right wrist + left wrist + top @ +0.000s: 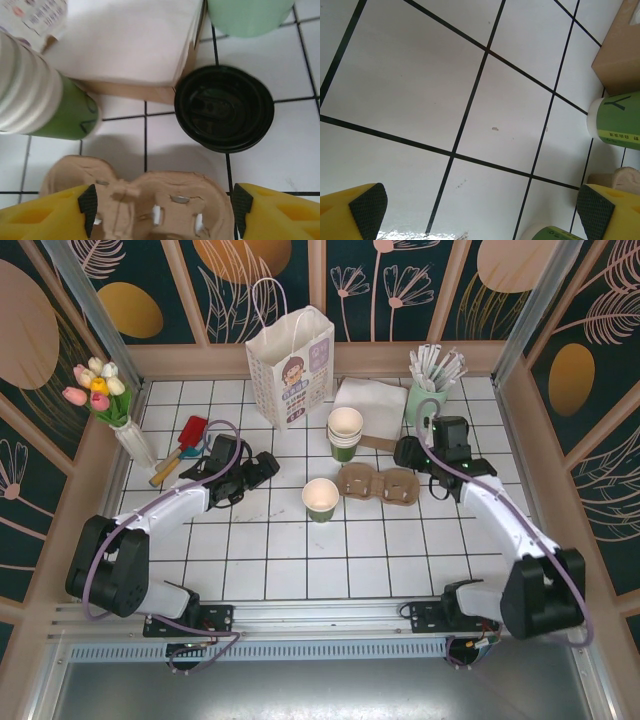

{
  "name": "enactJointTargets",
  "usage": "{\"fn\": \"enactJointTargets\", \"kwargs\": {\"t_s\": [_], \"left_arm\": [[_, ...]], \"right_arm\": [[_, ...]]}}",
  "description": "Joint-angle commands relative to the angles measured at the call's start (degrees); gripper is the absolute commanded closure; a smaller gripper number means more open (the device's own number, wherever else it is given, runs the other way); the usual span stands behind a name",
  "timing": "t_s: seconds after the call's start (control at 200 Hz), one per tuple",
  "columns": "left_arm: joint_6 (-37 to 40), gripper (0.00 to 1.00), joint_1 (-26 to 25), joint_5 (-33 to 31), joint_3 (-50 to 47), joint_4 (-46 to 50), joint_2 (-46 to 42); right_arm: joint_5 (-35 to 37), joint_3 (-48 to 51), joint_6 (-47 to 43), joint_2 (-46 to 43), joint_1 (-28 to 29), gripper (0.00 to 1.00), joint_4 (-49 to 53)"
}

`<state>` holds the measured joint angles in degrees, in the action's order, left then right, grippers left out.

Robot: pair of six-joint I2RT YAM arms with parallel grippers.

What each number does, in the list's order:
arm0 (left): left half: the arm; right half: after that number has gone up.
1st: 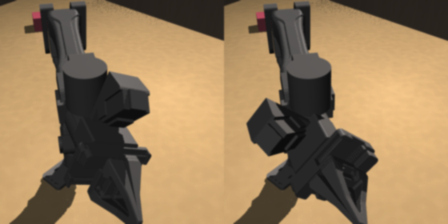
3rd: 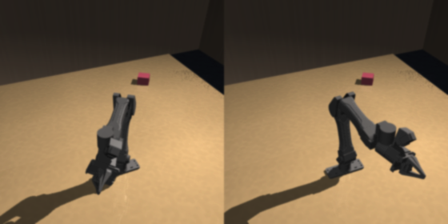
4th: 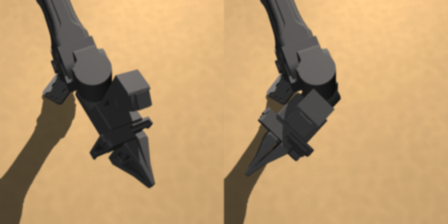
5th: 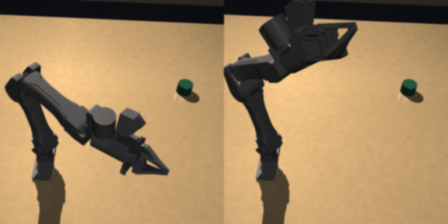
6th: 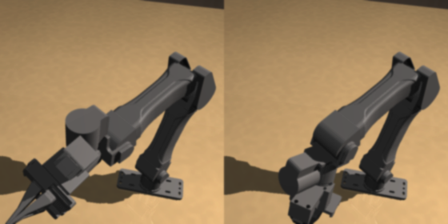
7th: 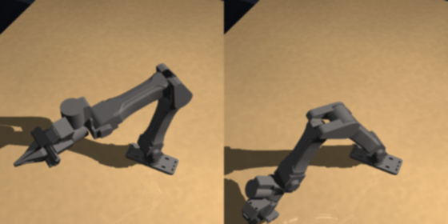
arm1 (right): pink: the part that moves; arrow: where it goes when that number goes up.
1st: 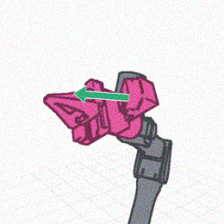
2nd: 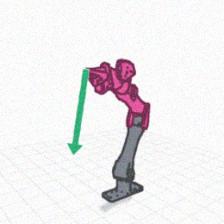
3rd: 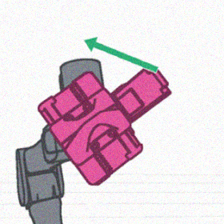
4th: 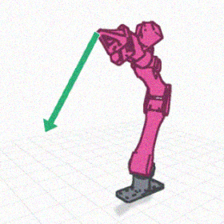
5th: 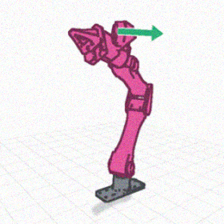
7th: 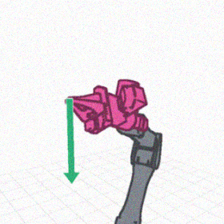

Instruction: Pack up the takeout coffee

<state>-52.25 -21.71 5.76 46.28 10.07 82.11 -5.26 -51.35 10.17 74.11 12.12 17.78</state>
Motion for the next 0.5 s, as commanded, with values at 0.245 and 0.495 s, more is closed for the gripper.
{"fn": "enactJointTargets", "kwargs": {"t_s": [0.245,0.495], "left_arm": [[-1.88,0.01,-0.28,-0.03,0.07,0.32,-1.24],[-2.14,0.01,-0.26,0.04,0.43,0.55,-0.49]], "right_arm": [[-3.11,-11.73,-21.07,18.67,-2.82,0.42,2.21],[-3.53,-15.37,-23.98,25.23,-2.85,0.47,3.21]]}}
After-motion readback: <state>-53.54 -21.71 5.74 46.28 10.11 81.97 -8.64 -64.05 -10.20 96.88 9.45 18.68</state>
